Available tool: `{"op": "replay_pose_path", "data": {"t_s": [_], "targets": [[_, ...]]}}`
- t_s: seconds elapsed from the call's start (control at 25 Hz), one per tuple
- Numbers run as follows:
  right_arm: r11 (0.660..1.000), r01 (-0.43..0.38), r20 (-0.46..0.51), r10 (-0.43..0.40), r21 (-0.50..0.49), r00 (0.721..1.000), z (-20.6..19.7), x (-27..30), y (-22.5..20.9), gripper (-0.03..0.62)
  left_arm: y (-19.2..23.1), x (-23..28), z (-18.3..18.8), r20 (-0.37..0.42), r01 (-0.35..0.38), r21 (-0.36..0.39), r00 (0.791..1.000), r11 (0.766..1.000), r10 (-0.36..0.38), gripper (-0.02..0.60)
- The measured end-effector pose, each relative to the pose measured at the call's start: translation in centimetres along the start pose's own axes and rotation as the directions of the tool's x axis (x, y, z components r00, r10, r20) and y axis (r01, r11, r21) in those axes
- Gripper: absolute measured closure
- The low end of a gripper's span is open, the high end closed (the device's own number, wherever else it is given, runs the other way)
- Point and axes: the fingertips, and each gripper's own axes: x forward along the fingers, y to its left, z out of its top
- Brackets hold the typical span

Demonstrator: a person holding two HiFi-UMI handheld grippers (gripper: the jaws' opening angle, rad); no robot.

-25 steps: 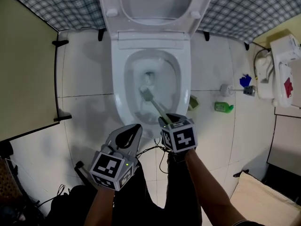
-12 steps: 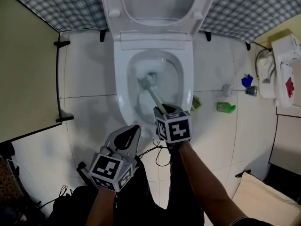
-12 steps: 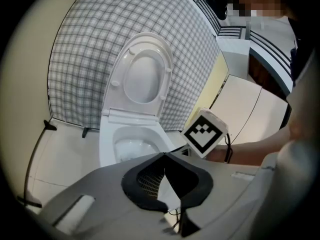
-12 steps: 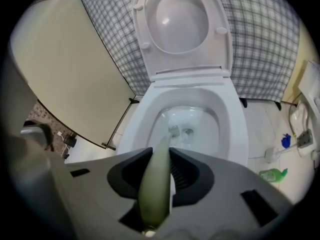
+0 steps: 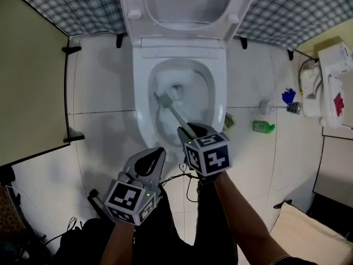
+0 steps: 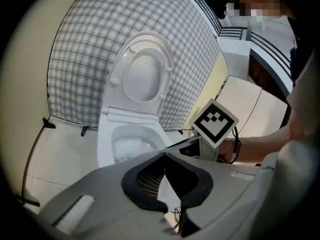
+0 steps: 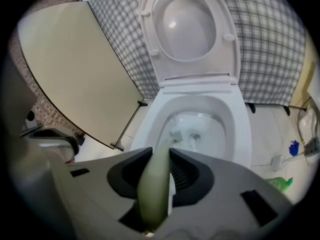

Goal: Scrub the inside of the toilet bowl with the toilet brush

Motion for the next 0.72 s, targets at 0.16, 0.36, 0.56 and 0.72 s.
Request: {"op": "replay_pose_path", "data": {"t_s": [0.16,0.36,0.56,0.72], "targets": [[0.999,-0.040,0.037,0.041,-0.027,0.998,1.3,-0.5,2.0,0.468,0.1,0.0,0.5,0.003,-0.003,0.004,1.000,1.000,0.003,0.581],[0.999,0.022,0.043,-0.021,-0.034,0.999,1.9,1.1,-0.2,0.468,0.5,-0.1,0.4,0.004,-0.007,0.006,1.000,1.000,0.007,0.581],[0.996,0.085,0.026,-0.085,-0.006,0.996,2.0,2.9,-3.8,0.468,0.8,-0.2,0.1,0.000,-0.010,0.004,1.000,1.000,0.010,0.581],[0.998,0.068,0.059,-0.068,0.009,0.996,2.7,2.3,-4.0,0.468,1.1,-0.1,-0.1,-0.004,-0.011,0.004,1.000,1.000,0.011,0.581]]}}
